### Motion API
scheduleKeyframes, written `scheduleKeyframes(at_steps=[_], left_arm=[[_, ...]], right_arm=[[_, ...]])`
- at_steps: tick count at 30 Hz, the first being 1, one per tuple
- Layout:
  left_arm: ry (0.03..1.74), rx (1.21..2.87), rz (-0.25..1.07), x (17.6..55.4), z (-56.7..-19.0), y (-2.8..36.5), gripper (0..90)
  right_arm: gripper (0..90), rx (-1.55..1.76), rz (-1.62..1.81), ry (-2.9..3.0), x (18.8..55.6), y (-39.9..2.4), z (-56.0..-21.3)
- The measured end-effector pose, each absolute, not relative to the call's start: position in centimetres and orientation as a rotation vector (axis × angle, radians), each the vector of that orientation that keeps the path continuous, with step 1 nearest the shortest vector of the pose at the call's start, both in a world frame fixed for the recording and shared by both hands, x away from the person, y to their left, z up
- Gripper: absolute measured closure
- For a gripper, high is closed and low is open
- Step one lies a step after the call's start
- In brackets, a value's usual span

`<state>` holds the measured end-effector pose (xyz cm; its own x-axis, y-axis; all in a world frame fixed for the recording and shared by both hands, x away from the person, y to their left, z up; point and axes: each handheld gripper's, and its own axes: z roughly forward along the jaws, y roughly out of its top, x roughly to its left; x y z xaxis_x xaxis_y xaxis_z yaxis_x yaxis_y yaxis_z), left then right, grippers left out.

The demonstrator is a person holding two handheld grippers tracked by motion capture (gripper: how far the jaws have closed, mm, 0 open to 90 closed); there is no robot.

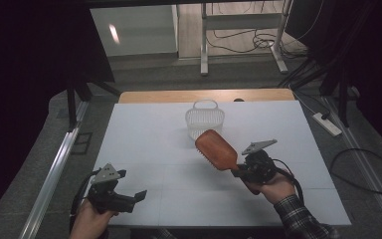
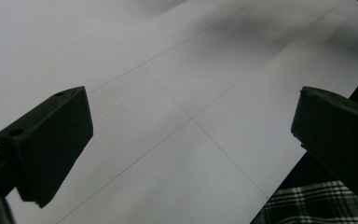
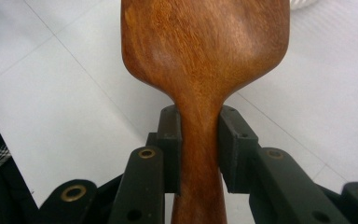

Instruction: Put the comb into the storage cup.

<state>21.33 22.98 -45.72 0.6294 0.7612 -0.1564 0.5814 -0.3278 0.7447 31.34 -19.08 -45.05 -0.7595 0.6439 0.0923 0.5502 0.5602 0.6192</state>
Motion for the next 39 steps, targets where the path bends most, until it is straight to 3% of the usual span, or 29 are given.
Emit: scheduleKeyframes(at_steps=[39], left_arm=[[0.915,1.967,0.140,27.0,-42.8,17.7,0.0]], right_arm=[[72.5,0.977,1.148,2.554,30.3,-19.4,-42.9]])
